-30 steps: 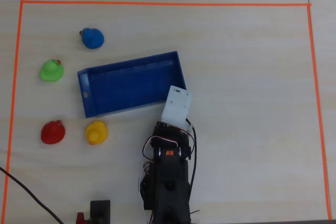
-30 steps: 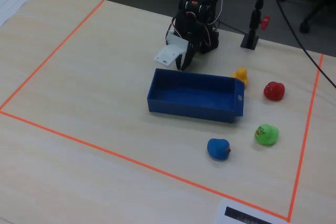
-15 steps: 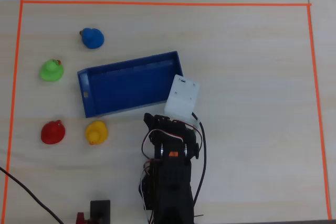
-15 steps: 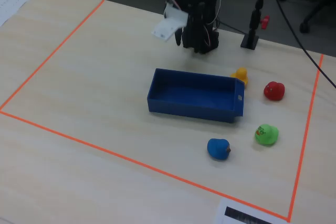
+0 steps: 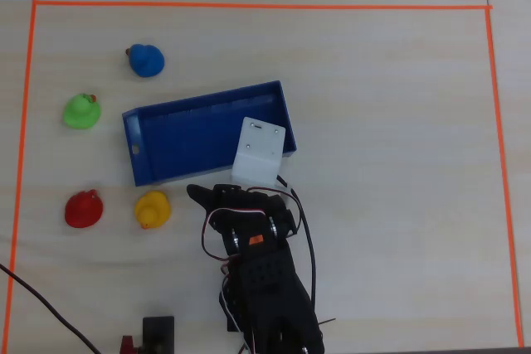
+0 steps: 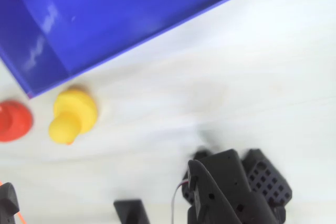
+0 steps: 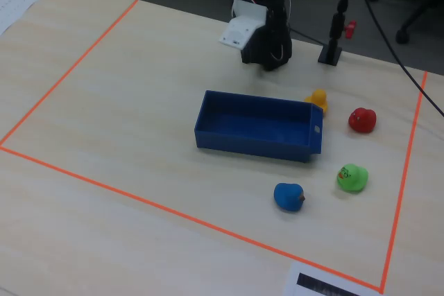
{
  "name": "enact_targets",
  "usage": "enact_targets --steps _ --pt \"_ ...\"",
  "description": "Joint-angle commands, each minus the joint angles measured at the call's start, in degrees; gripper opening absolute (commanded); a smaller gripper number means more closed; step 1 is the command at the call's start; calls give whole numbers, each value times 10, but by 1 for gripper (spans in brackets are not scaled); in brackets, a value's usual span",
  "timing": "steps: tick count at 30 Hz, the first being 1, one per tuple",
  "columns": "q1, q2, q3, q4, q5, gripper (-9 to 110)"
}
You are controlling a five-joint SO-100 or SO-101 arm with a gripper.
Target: Grasp yellow duck and put it into box.
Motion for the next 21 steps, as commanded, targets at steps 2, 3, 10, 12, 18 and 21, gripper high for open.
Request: enact_targets --steps 2,3,10,12,18,21 --pt "-91 -34 -34 6 56 43" --pt "-113 -40 -34 6 72 43" --pt "-233 -60 -48 -18 173 43" --pt "-254 -63 -33 -40 197 44" --pt "-306 -69 53 -139 265 44" --pt "-325 -73 58 -153 286 44"
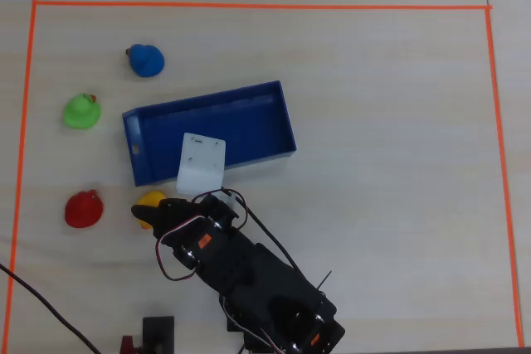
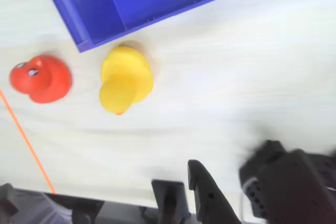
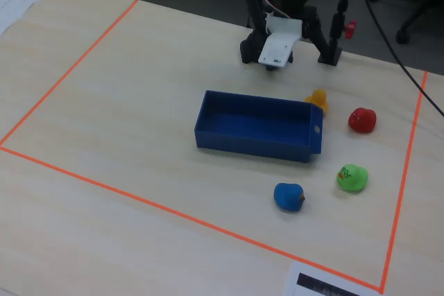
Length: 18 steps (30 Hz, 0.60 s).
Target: Grasp yellow duck and put it into box.
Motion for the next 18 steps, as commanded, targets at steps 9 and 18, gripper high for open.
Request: enact_targets --steps 9,18 --pt "-74 -41 24 -83 -16 44" --pt "-76 -101 51 -161 -46 43"
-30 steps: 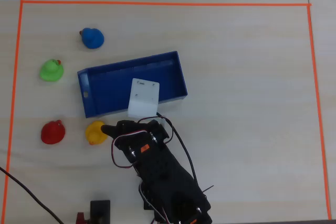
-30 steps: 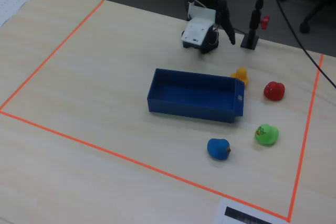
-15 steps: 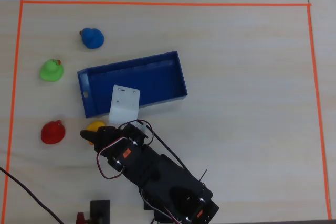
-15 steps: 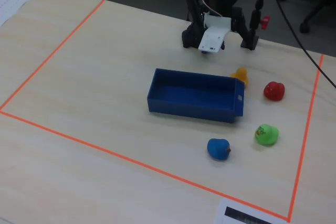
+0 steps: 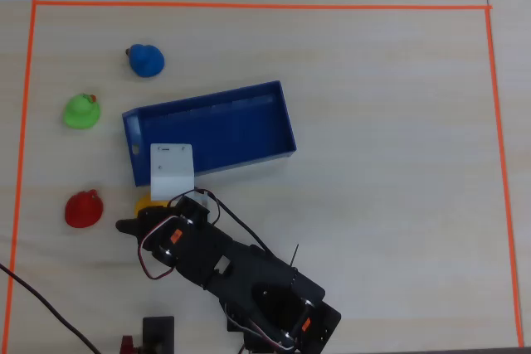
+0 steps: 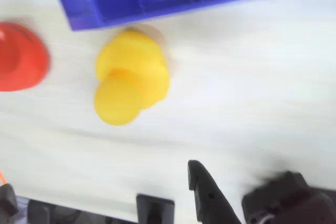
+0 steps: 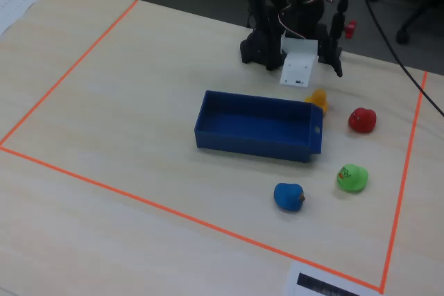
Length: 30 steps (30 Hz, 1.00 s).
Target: Grasp yellow duck and put it into box.
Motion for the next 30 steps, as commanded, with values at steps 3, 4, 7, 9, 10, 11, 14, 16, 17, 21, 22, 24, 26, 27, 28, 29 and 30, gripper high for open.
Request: enact_targets --steps 3,4,7,9,10,11,14,16,17,21,22,24,26,27,28,29,30 --pt "1 -25 -30 -35 -5 44" --pt "3 -29 -32 -40 -6 44" --pt "5 -44 -24 -66 -6 44" --pt "5 -56 -16 -88 -4 44" --pt "5 -62 -14 -96 -4 44" --pt "5 -64 -12 -103 -4 44" --pt "10 -65 -5 -117 -5 44" --pt "12 -64 1 -124 -6 44" --pt "15 -65 6 -131 -9 44" --pt "28 -66 44 -161 -21 43" --pt "29 -65 54 -170 -21 43" --pt "32 -65 69 -185 -19 43" --pt "33 -64 77 -192 -19 43" --pt "34 -63 81 -194 -19 43" --pt "34 -61 84 -195 -19 43" --pt "34 -57 86 -195 -18 43" --pt "32 -54 86 -192 -16 43"
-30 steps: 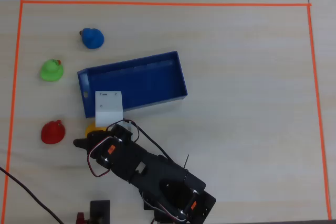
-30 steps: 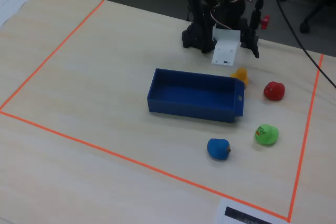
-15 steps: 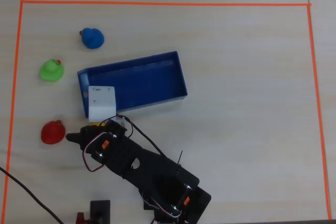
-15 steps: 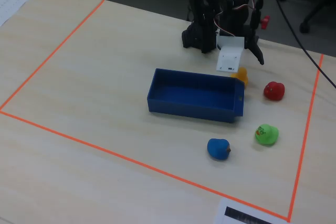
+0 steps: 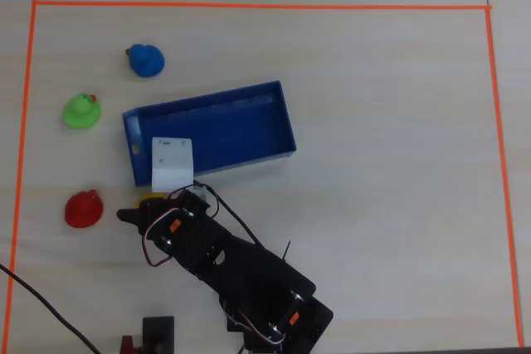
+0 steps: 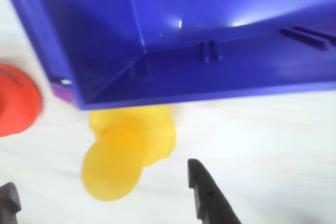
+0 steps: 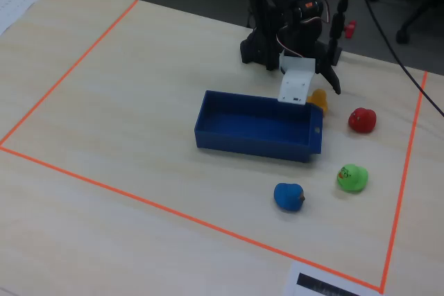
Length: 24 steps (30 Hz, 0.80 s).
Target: Grasp yellow duck and put it into box.
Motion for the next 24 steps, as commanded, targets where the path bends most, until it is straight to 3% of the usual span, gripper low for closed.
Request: enact_targets --steps 1,16,24 --pt "-3 15 -4 -9 4 43" --pt "-24 27 35 -47 34 39" --pt "-33 16 43 -83 62 22"
